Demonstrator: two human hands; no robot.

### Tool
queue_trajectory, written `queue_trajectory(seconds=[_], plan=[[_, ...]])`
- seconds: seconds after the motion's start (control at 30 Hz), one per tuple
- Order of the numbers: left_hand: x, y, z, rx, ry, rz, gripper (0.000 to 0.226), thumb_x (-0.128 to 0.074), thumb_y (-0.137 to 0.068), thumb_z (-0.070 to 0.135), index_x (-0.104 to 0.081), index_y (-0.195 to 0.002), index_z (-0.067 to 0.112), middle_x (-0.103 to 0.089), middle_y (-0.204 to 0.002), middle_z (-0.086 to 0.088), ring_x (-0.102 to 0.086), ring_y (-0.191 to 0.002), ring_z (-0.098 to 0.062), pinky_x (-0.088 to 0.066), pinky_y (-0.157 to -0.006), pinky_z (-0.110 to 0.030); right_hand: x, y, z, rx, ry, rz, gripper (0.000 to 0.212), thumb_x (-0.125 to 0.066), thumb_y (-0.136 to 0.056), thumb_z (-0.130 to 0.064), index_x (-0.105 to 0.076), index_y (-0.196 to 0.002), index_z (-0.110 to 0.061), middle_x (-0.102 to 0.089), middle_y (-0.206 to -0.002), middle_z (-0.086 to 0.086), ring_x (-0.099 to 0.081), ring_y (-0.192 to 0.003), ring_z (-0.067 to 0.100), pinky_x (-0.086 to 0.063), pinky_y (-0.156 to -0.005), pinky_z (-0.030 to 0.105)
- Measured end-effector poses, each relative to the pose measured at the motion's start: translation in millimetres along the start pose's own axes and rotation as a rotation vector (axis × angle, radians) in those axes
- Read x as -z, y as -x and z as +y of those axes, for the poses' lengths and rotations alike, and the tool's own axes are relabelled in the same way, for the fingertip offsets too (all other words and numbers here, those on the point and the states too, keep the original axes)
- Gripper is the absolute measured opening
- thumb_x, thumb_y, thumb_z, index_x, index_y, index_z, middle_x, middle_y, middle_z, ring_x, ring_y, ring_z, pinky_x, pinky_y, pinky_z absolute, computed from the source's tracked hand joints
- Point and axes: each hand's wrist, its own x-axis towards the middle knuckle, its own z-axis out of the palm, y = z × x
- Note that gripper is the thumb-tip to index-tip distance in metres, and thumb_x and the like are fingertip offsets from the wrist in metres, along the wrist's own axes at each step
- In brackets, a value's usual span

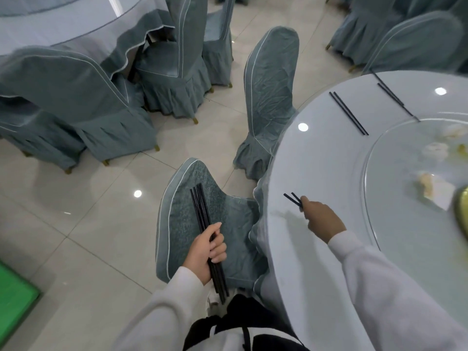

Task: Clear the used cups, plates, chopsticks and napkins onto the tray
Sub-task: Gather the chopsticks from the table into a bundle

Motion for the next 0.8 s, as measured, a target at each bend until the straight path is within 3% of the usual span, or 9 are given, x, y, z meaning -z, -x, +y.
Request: queue_trajectory(seconds=[0.1,0.2,0.27,0.33,0.4,0.47,0.6,0.67,0.8], plan=[[-11,1,-1,0.067,-0.022,-0.039,0.053,-0.055,-0.107,0.033,-0.033,-0.061,0.021,-0.022,-0.045,0.006,-0.021,-0.03,-0.005,-0.014,-0.032,-0.019,9,17,-16,0.136,-0.169,0.116,0.033,-0.049,-0.092,0.011,-0.056,-0.108,-0.018,-0.069,-0.099,-0.001,-0.066,-0.083,0.028,-0.048,-0.067,0.036],[-16,-2,-2,0.119,-0.072,-0.044,0.05,-0.058,-0.102,0.032,-0.033,-0.06,0.02,-0.027,-0.045,0.006,-0.025,-0.03,-0.006,-0.017,-0.03,-0.018,17,37,-40,0.363,-0.233,0.292,0.024,-0.051,-0.095,-0.008,-0.067,-0.108,-0.019,-0.074,-0.103,-0.002,-0.071,-0.089,0.026,-0.053,-0.072,0.032],[-20,-2,-4,0.145,-0.099,-0.021,0.04,-0.059,-0.102,0.03,-0.043,-0.068,0.017,-0.046,-0.052,0.002,-0.036,-0.033,-0.006,-0.024,-0.029,-0.017,15,48,-52,0.522,-0.238,0.437,0.032,-0.063,-0.088,0.004,-0.073,-0.112,-0.015,-0.077,-0.116,0.003,-0.075,-0.102,0.028,-0.062,-0.084,0.038],[-23,-1,-7,0.15,-0.12,0.006,0.032,-0.06,-0.104,0.029,-0.06,-0.078,0.01,-0.072,-0.075,-0.009,-0.06,-0.046,-0.012,-0.04,-0.033,-0.018,10,55,-63,0.644,-0.229,0.551,0.033,-0.068,-0.09,0.01,-0.076,-0.116,-0.01,-0.074,-0.131,0.005,-0.071,-0.121,0.025,-0.06,-0.099,0.039],[-26,0,-12,0.131,-0.095,0.002,0.033,-0.058,-0.107,0.028,-0.07,-0.097,-0.001,-0.078,-0.106,-0.023,-0.08,-0.08,-0.026,-0.06,-0.052,-0.025,4,60,-76,0.745,-0.225,0.618,0.026,-0.055,-0.105,-0.004,-0.077,-0.117,-0.01,-0.069,-0.14,0.002,-0.064,-0.133,0.021,-0.054,-0.109,0.037],[-28,-1,-13,0.1,-0.055,-0.017,0.037,-0.056,-0.108,0.027,-0.071,-0.113,-0.007,-0.074,-0.118,-0.028,-0.078,-0.101,-0.033,-0.065,-0.07,-0.032,-3,61,-86,0.809,-0.239,0.664,0.026,-0.054,-0.109,-0.011,-0.078,-0.119,-0.013,-0.066,-0.145,-0.001,-0.058,-0.139,0.02,-0.05,-0.113,0.041],[-30,2,-9,0.078,0.003,-0.07,0.038,-0.053,-0.108,0.029,-0.069,-0.126,0.001,-0.074,-0.124,-0.022,-0.076,-0.11,-0.028,-0.065,-0.078,-0.035,-17,62,-103,0.89,-0.321,0.657,0.027,-0.062,-0.107,-0.006,-0.073,-0.13,-0.016,-0.055,-0.156,-0.004,-0.044,-0.151,0.024,-0.043,-0.119,0.052],[-30,7,-4,0.076,-0.01,-0.138,0.045,-0.048,-0.109,0.034,-0.065,-0.135,0.001,-0.07,-0.133,-0.02,-0.07,-0.122,-0.027,-0.063,-0.09,-0.035,-22,63,-113,0.892,-0.344,0.661,0.031,-0.063,-0.106,-0.003,-0.072,-0.132,-0.017,-0.047,-0.163,-0.002,-0.039,-0.154,0.029,-0.039,-0.12,0.056],[-26,16,11,0.046,-0.017,-0.215,0.052,-0.054,-0.102,0.038,-0.066,-0.138,0.001,-0.067,-0.138,-0.018,-0.063,-0.132,-0.028,-0.055,-0.107,-0.036,-24,66,-136,0.807,-0.387,0.65,0.03,-0.053,-0.112,-0.015,-0.073,-0.132,-0.025,-0.035,-0.17,0.003,-0.03,-0.158,0.035,-0.03,-0.125,0.058]])
